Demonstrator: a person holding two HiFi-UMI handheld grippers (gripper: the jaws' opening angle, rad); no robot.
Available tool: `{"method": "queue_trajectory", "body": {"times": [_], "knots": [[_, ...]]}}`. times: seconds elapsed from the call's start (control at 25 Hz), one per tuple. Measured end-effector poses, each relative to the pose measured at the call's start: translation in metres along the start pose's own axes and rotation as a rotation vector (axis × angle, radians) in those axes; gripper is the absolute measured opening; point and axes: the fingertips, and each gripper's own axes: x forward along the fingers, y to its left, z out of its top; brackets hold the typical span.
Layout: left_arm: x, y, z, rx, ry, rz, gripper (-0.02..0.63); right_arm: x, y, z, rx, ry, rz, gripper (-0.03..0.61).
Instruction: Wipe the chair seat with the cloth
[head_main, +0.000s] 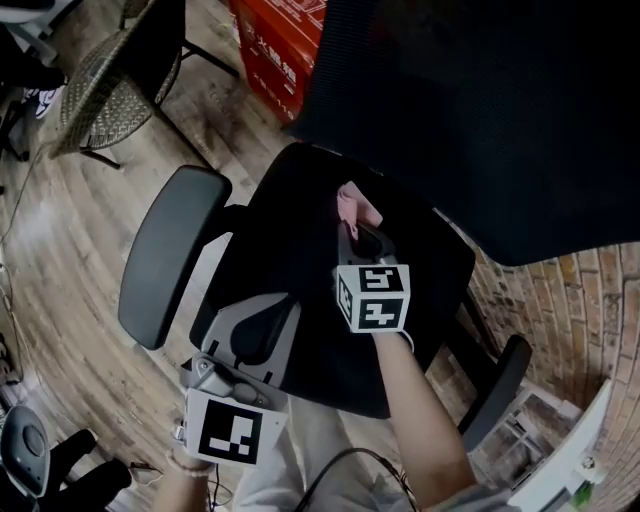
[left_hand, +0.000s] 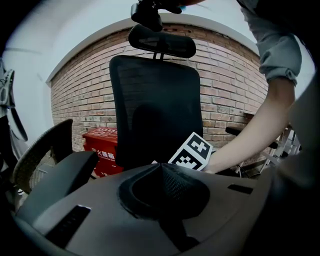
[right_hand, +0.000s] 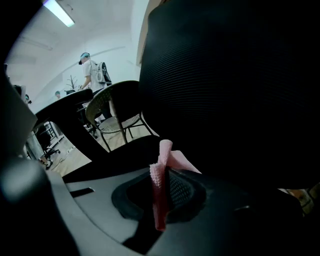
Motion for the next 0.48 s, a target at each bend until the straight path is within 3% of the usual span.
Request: {"method": "queue_trajectory", "body": {"times": [0.48], "knots": [[-0.030, 0.017, 0.000, -0.031, 0.006, 0.051, 0.018, 0.020, 0.094, 0.025, -0.054, -0.015, 0.214, 0.054]]}}
